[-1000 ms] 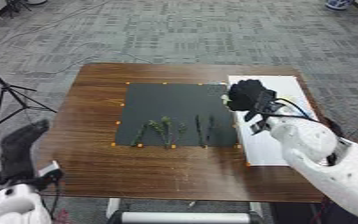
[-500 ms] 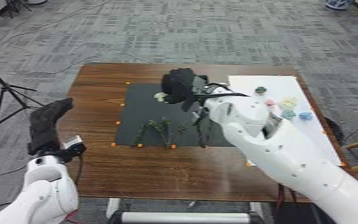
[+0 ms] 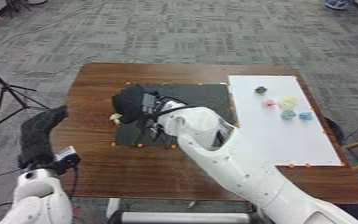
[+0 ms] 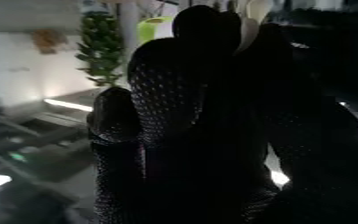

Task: Arrange flowers

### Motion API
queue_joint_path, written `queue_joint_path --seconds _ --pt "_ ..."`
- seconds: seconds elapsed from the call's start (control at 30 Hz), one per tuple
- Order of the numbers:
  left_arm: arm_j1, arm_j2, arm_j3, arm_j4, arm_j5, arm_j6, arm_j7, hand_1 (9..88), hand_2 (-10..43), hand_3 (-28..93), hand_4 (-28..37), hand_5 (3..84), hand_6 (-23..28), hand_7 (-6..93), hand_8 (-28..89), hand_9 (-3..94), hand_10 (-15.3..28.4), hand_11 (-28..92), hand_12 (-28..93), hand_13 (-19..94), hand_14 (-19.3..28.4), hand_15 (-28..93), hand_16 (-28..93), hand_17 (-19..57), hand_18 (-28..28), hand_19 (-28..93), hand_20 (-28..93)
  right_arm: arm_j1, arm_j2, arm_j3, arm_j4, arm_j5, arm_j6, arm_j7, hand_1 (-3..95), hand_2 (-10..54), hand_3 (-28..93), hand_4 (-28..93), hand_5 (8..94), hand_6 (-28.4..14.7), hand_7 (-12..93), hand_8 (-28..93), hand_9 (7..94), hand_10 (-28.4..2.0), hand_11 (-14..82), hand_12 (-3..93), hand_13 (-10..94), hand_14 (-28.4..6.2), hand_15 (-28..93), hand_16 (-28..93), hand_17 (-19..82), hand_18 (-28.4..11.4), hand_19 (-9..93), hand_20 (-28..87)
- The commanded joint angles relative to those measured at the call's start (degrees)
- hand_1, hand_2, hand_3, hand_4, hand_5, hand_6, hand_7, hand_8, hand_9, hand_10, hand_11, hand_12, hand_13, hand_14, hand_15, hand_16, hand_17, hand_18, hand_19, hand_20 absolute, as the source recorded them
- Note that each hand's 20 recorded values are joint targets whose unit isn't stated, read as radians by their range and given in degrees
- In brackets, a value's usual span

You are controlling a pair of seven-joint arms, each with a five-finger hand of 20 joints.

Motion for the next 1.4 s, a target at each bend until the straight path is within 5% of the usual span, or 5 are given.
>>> queue_joint_path --seconds 0.03,0.2,0.57,1.4 --pt "1.47 -1.42 0.59 -0.72 4.39 -1.87 -2.73 39.9 19.5 72 -21.8 55.2 2.9 20.7 -6 50.1 13.1 23 9 36 13.6 15 -1 6.1 9.1 7 16 -1.8 -3.79 0.27 2.05 -9.17 0.91 -2.9 53.0 -6.1 60 -19 77.4 4.1 24 5 85.6 -7.8 21.3 31.8 88 -2.2 48 37 51 -14.2 87 44" --pt "2.07 -2.02 1.44 -1.57 4.16 -2.56 -2.75 40.5 17.3 73 -20.5 55.2 2.7 20.7 -5 49.8 13.0 23 10 36 13.5 15 -1 6.0 9.1 7 16 -3.1 -4.94 1.01 4.2 -17.3 3.48 -2.54 52.4 -6.3 61 -19 77.2 4.5 25 4 85.1 -7.7 20.7 32.4 88 -2.2 48 37 51 -14.2 87 44" --pt "3.91 -3.74 1.54 -4.56 4.46 -5.36 -1.6 33.7 2.0 73 -18.8 54.1 3.0 19.9 -11 48.6 13.3 23 10 35 13.9 15 -1 5.3 9.3 7 15 -4.5 -7.39 4.29 8.92 -24.94 5.56 0.33 51.5 -6.6 61 -18 77.3 4.8 25 3 84.3 -8.0 19.6 32.7 87 -2.6 49 37 51 -14.5 88 44" --pt "3.93 -4.07 1.37 -4.56 4.78 -5.62 -1.8 29.6 -2.4 73 -21.0 47.1 3.3 15.9 -10 41.7 12.6 18 8 28 11.4 7 0 4.0 8.1 4 15 -3.24 -6.0 2.27 10.33 -23.42 5.27 6.38 47.0 -7.7 61 -15 75.3 2.5 21 4 82.8 -9.7 23.6 24.5 87 -3.3 49 36 51 -15.7 88 44"
